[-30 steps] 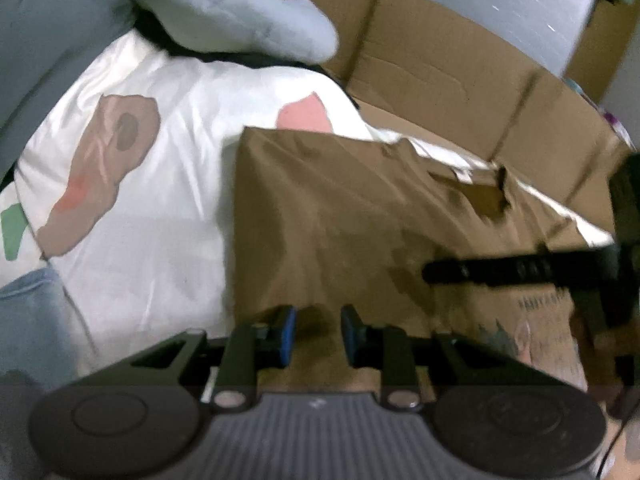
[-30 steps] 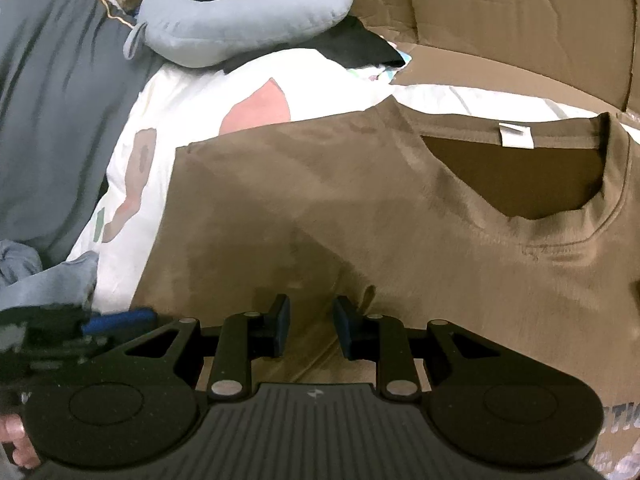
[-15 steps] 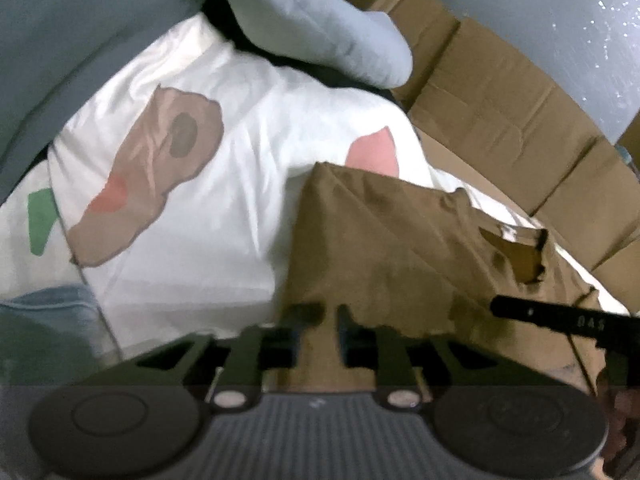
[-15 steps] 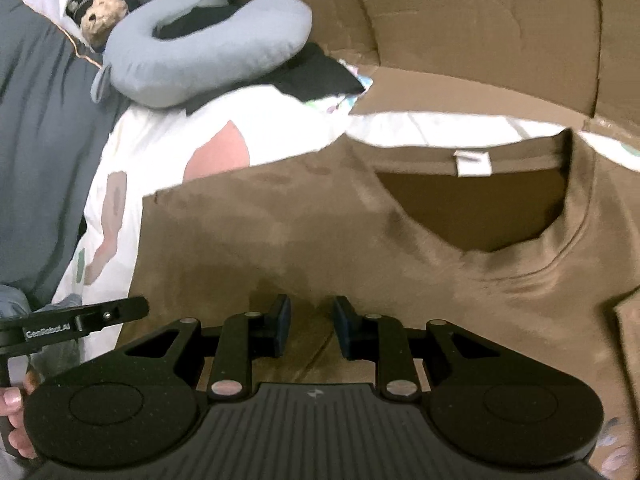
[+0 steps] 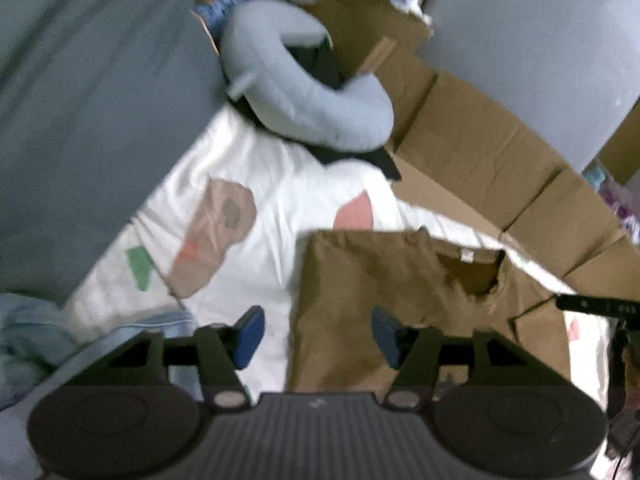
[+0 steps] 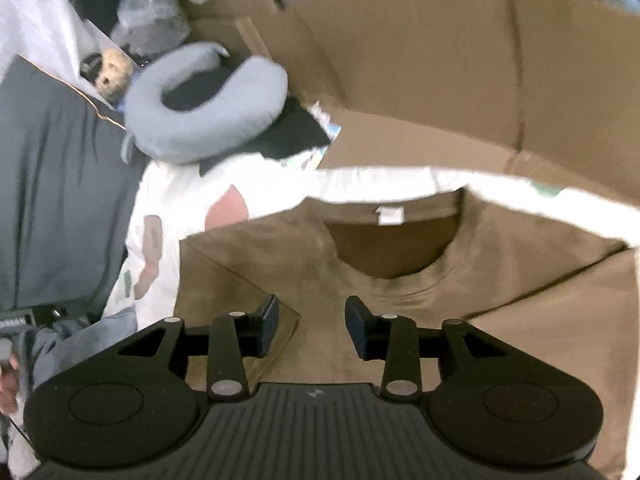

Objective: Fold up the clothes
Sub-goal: 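Raise both tools above the folded brown T-shirt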

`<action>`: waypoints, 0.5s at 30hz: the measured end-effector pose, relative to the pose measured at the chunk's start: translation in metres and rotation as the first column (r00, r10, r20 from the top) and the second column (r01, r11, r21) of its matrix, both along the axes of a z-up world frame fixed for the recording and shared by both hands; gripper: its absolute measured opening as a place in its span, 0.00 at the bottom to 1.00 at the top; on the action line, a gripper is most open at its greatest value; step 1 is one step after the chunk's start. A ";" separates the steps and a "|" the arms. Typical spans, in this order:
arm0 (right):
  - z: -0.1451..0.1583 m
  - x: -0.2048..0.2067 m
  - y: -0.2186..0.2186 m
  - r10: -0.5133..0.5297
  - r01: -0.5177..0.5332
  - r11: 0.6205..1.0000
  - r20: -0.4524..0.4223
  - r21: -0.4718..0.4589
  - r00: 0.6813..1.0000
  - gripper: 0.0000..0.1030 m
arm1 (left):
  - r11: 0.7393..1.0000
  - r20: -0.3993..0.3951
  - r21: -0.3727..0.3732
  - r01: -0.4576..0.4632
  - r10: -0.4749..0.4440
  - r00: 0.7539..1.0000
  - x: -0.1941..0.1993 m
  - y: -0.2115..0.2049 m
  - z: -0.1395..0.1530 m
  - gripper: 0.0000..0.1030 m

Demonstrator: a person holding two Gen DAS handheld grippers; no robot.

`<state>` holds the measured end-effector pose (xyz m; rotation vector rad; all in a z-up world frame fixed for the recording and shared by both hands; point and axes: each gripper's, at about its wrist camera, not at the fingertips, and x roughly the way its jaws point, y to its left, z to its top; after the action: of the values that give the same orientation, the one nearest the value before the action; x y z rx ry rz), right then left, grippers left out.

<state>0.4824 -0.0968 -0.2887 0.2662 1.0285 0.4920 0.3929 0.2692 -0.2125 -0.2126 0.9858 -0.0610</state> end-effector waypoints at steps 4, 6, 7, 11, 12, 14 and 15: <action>0.048 -0.012 -0.047 0.009 -0.009 1.000 0.034 -0.014 0.999 0.55 | 1.000 0.017 0.018 -0.004 0.004 1.000 -0.018 -0.005 0.055 0.72; 0.070 -0.020 -0.073 0.003 -0.002 1.000 0.043 -0.020 0.999 0.58 | 0.999 0.016 0.034 -0.013 0.012 1.000 -0.028 -0.007 0.083 0.73; 0.080 -0.024 -0.085 -0.002 0.003 1.000 0.043 -0.019 0.999 0.59 | 0.999 0.018 0.034 -0.019 0.019 1.000 -0.035 -0.007 0.099 0.73; 0.117 -0.042 -0.133 -0.019 0.019 1.000 0.042 -0.016 0.999 0.62 | 0.998 0.034 0.027 -0.060 0.059 0.998 -0.065 -0.006 0.159 0.80; 0.125 -0.047 -0.144 -0.017 0.018 1.000 0.044 -0.015 0.999 0.62 | 0.997 0.038 0.029 -0.073 0.072 0.997 -0.075 -0.006 0.173 0.80; 0.141 -0.059 -0.164 -0.009 0.009 1.000 0.051 -0.013 0.999 0.63 | 0.994 0.047 0.035 -0.100 0.098 0.994 -0.094 -0.007 0.200 0.82; 0.148 -0.065 -0.174 -0.005 0.005 1.000 0.055 -0.011 0.998 0.64 | 0.992 0.052 0.042 -0.118 0.116 0.992 -0.107 -0.008 0.212 0.82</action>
<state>0.4178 -0.2704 -0.1404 0.2441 0.9766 0.4865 0.2862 0.2611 -0.0007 -0.2264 0.9227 0.0623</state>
